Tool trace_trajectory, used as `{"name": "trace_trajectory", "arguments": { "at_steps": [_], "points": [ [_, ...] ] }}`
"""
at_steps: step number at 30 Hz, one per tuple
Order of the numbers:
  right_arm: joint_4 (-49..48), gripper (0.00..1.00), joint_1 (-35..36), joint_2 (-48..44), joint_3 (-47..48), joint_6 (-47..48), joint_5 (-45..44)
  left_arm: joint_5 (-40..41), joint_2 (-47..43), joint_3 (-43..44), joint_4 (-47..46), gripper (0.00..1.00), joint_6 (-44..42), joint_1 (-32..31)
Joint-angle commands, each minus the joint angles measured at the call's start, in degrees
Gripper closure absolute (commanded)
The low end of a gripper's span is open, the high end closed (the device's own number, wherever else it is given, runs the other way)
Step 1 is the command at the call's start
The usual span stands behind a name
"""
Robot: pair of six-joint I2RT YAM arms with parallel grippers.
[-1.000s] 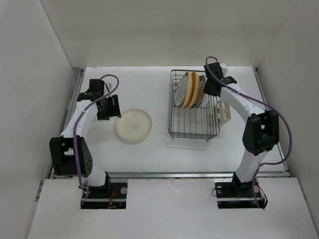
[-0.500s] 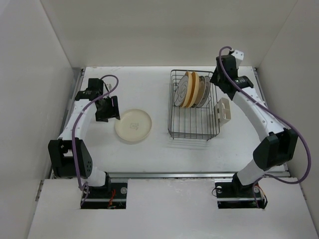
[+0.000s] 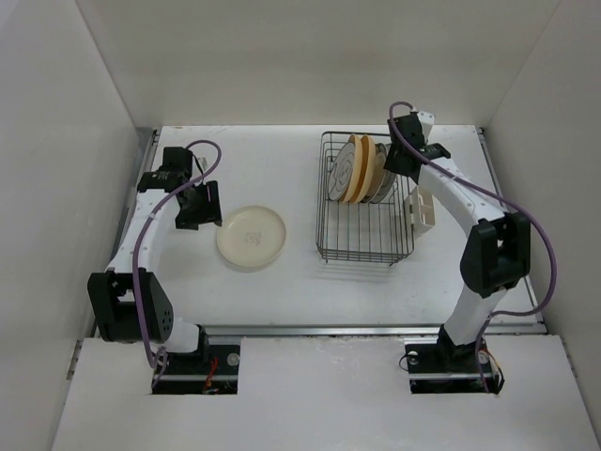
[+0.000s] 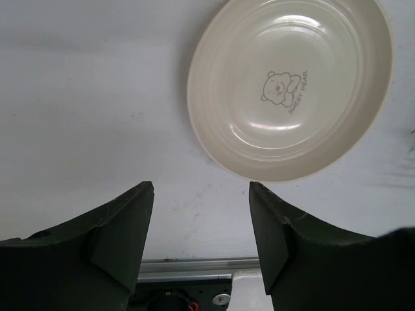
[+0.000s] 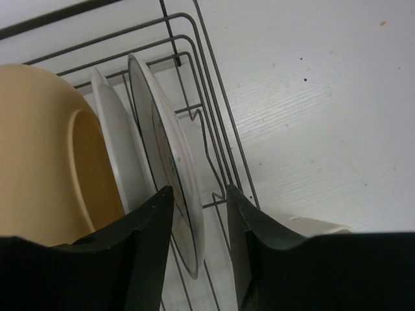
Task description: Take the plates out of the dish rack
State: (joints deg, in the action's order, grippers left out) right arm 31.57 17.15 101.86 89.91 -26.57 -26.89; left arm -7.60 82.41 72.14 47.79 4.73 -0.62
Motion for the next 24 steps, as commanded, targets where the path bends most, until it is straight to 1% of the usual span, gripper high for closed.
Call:
{"name": "trace_trajectory", "arguments": {
  "at_steps": [1, 4, 5, 6, 8, 9, 10, 12, 14, 16, 19, 22, 24],
  "points": [
    [-1.0, 0.57, -0.4, 1.3, 1.6, -0.1, 0.1, 2.3, -2.3, 1.7, 1.9, 0.42, -1.2, 0.2],
    [-0.5, 0.77, -0.4, 2.5, 1.6, -0.1, 0.6, 2.3, -2.9, 1.7, 1.9, 0.42, -1.2, 0.2],
    [-0.5, 0.95, -0.4, 1.9, 1.6, -0.1, 0.6, 2.3, -2.9, 1.7, 1.9, 0.42, -1.2, 0.2],
    [-0.5, 1.00, -0.4, 1.2, 1.6, -0.1, -0.6, 2.3, -2.9, 1.7, 1.9, 0.42, -1.2, 0.2],
    [-1.1, 1.00, 0.7, -2.6, 0.8, 3.1, -4.0, 2.3, -2.9, 1.7, 1.9, 0.42, -1.2, 0.2],
    [-2.5, 1.00, 1.3, -5.6, 0.2, 4.3, -7.8, 2.3, -2.9, 1.2, 1.9, 0.42, -1.2, 0.2],
    [-2.5, 1.00, 2.0, -5.6, 0.2, 5.5, -9.5, 1.7, -2.9, 1.2, 1.9, 0.42, -0.7, 0.2],
    [-2.5, 1.00, 2.0, -9.2, 0.2, 8.3, -12.0, 1.0, -2.9, 1.2, 1.9, 0.42, -0.7, 0.2],
    [-2.5, 1.00, 2.0, -11.9, 2.1, 10.1, -14.2, 0.3, -2.9, 1.7, 1.9, 0.42, -0.7, 0.2],
    [-2.5, 1.00, 2.5, -13.4, 3.3, 13.0, -15.3, -0.3, -2.9, 2.3, 1.9, 0.41, -0.7, 0.2],
    [-0.7, 1.00, 3.6, -15.5, 6.1, 15.5, -20.6, -0.3, -2.9, 2.8, 1.9, 0.41, -0.7, 0.2],
    [2.5, 1.00, 4.6, -16.1, 8.5, 16.2, -26.6, -1.1, -3.5, 3.4, 1.9, 0.41, -1.2, 0.2],
    [4.7, 1.00, 5.9, -16.7, 9.5, 16.2, -30.1, -3.8, -4.0, 5.1, 2.5, 0.41, -1.9, 0.2]
  ]
}}
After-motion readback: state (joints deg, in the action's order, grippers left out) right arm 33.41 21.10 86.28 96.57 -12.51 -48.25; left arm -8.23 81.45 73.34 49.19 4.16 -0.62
